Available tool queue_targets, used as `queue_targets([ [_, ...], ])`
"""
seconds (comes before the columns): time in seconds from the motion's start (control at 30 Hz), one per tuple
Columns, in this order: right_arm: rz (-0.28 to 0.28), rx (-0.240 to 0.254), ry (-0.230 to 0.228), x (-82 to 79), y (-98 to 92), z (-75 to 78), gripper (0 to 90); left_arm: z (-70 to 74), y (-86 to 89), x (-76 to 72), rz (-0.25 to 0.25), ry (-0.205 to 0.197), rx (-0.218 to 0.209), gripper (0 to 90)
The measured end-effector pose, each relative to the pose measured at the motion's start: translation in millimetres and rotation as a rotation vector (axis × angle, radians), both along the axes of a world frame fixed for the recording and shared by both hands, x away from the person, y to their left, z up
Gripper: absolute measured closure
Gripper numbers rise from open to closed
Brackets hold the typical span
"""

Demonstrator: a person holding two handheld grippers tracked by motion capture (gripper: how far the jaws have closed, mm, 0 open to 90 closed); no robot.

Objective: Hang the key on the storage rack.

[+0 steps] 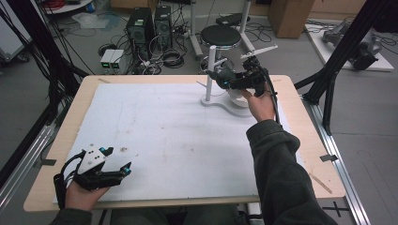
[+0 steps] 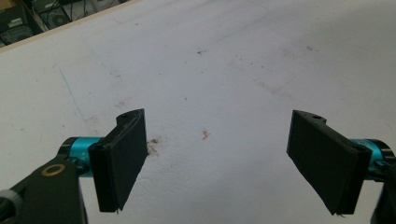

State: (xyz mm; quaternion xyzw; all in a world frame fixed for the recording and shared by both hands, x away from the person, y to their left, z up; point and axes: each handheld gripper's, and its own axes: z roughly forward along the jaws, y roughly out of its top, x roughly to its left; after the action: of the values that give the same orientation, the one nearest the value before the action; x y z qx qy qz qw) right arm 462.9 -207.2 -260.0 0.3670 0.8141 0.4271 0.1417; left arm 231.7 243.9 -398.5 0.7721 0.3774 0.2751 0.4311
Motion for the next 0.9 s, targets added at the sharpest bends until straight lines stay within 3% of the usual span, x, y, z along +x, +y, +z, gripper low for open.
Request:
queue_targets([
  [0.5,-0.003,-0.008,0.029,5.7,3.1,-7.4,42.2,-0.1,0.5,0.0,0.001,-0.001,-0.003,20.7],
  [0.9,-0.008,-0.044,0.064,6.8,7.3,-12.1,42.0,-0.2,1.4,-0.2,0.000,-0.002,0.001,20.7],
])
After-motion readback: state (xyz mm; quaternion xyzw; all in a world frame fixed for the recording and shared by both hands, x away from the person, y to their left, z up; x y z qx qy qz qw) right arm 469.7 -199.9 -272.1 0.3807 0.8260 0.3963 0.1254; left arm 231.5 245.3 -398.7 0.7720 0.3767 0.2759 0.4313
